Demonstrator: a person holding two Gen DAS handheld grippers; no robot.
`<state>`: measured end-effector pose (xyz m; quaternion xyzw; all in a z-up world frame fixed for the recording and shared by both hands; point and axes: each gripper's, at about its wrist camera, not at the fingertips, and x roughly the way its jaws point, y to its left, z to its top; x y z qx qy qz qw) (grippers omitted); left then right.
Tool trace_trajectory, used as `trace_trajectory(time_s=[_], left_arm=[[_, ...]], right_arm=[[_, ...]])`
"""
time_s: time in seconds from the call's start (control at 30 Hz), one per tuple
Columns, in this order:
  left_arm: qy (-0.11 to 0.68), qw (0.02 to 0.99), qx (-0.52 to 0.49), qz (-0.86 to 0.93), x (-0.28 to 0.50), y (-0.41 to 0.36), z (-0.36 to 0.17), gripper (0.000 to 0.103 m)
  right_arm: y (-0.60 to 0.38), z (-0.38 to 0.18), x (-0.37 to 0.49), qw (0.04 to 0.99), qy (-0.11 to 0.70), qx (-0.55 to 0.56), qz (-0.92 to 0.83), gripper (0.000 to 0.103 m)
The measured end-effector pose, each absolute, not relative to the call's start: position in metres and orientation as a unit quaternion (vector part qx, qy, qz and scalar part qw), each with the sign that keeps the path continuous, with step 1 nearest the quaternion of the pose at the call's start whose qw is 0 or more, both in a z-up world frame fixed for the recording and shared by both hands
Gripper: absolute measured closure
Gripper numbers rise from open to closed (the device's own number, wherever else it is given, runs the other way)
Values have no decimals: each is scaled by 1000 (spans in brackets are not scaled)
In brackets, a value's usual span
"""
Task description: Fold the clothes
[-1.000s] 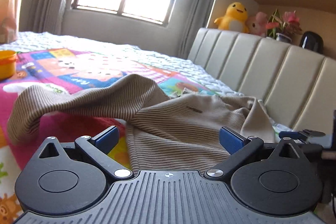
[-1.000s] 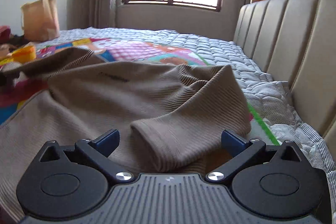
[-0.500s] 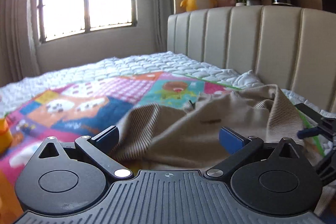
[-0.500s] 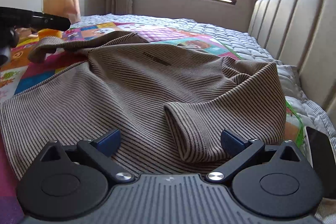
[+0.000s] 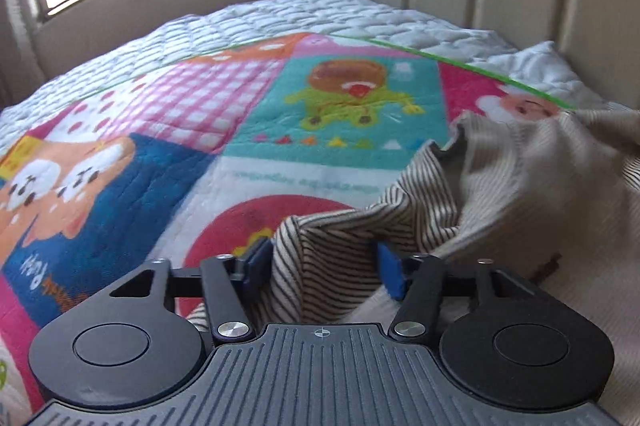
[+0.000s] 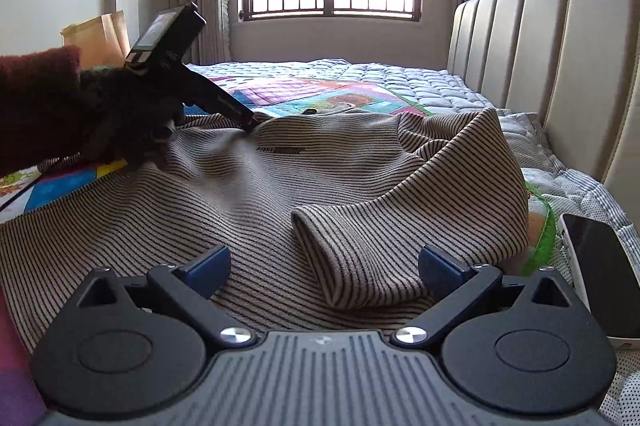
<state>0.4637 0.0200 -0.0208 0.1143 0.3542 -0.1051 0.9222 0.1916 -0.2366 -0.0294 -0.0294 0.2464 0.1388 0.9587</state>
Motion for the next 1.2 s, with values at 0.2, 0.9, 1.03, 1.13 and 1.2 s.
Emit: trace_trajectory(time_s=[0.2, 0.9, 1.03, 1.13, 1.2], left_arm=[[332, 932, 128, 66, 486, 78, -25, 79], [299, 937, 175, -52, 242, 180, -1, 4], [279, 906, 319, -10, 242, 163, -26, 34], [302, 897, 322, 20, 258, 178, -29, 79], [306, 921, 238, 44, 265, 204, -7, 85]], right_arm=[[-245, -30, 192, 960, 240, -7, 146, 1], [-245, -34, 218, 942, 298, -29, 149, 0], [-241, -34, 215, 945, 292, -41, 140, 0], [-243, -34, 214, 947, 288, -34, 136, 0], [-245, -34, 214, 949, 285, -29, 133, 0]])
